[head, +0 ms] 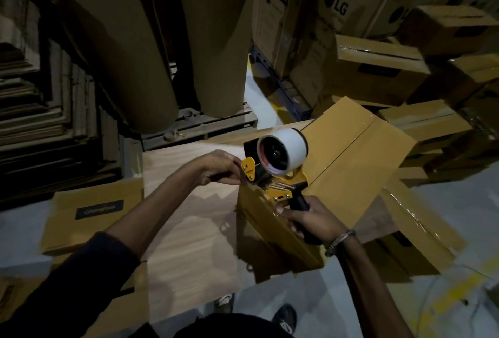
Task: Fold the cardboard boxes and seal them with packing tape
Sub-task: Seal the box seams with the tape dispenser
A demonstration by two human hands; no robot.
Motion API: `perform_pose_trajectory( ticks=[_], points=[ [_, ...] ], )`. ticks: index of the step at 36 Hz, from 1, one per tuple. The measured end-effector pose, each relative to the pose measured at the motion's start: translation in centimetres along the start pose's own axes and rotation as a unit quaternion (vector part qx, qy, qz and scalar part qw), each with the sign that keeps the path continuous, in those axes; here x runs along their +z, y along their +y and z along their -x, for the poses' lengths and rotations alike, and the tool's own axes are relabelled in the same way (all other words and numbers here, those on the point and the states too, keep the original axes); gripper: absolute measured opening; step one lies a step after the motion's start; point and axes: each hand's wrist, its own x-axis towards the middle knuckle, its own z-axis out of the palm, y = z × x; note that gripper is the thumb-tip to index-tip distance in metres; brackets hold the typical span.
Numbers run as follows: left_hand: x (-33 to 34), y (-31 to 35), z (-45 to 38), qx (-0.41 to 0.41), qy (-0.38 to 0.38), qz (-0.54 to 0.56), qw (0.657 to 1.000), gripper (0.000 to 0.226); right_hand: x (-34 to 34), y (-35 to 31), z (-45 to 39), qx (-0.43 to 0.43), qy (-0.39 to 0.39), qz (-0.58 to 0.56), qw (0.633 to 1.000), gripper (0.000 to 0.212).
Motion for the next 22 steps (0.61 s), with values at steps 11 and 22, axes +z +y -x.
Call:
perform_pose_trajectory(
  ticks=[11, 22],
  points=[
    [-3.5, -4.9, -5.1, 0.065, 0.023, 0.0, 0.998, 0.019, 3.5, 0.4, -4.5, 0.036, 0.062, 0.003, 0.997, 0.016],
    [1.0, -10.7, -5.8, 0.062, 0.08, 0.17, 0.98, 0.024, 3.2, 1.4, -5.3, 0.053, 0.065, 0.003, 0.997, 0.015]
  ],
)
